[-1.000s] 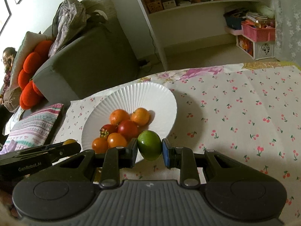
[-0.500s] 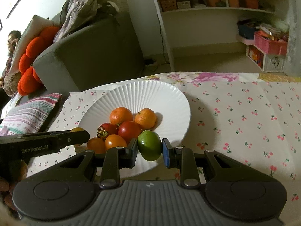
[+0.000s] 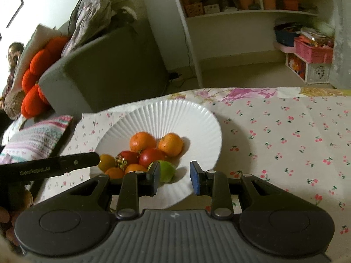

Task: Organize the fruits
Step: 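Carry the yellow-brown tomato in the left tool onto the plate while the right tool places its green tomato, then move the left tool back to a brown tomato while the right tool approaches another green tomato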

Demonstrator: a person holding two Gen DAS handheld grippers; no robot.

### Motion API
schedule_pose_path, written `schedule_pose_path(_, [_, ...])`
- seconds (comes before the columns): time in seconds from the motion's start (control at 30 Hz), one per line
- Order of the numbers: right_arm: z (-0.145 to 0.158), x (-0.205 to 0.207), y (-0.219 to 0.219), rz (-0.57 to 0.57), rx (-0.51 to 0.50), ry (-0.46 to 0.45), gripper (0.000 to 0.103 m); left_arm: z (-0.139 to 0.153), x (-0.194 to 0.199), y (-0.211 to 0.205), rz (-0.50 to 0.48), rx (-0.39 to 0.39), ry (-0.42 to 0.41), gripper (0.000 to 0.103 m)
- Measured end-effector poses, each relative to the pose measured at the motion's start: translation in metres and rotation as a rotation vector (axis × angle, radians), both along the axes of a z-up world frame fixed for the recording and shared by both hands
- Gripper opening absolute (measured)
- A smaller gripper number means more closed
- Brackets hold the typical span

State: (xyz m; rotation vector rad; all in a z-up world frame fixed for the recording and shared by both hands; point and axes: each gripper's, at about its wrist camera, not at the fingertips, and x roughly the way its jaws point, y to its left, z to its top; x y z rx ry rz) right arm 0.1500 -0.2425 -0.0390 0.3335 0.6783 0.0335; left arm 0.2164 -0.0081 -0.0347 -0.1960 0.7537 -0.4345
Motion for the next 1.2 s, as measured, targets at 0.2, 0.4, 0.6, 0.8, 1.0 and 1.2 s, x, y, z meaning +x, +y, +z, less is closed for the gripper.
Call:
schedule_pose_path(0.2, [0.003, -0.008, -0.003, -0.010, 0.030, 0.001, 0.034, 0.007, -0.008, 0.008, 0.045, -0.015, 0.008, 0.035])
schedule_pose_path(0.4, [0.008, -0.014, 0.003, 0.013, 0.026, -0.010, 0.042, 0.012, -0.018, 0.007, 0.067, 0.040, 0.005, 0.046])
schedule_pose_path(0.6, [0.013, -0.020, 0.007, 0.028, 0.043, -0.024, 0.055, 0.016, -0.035, 0.010, 0.085, 0.101, 0.006, 0.063])
schedule_pose_path(0.8, [0.013, -0.025, 0.012, 0.044, 0.043, -0.011, 0.065, 0.018, -0.050, 0.022, 0.122, 0.130, 0.016, 0.085])
schedule_pose_path(1.0, [0.014, -0.032, 0.019, 0.060, 0.041, 0.008, 0.071, 0.016, -0.056, 0.039, 0.179, 0.141, 0.054, 0.090])
schedule_pose_path(1.2, [0.014, -0.042, 0.029, 0.069, 0.019, 0.037, 0.081, 0.017, -0.070, 0.042, 0.179, 0.160, 0.058, 0.091])
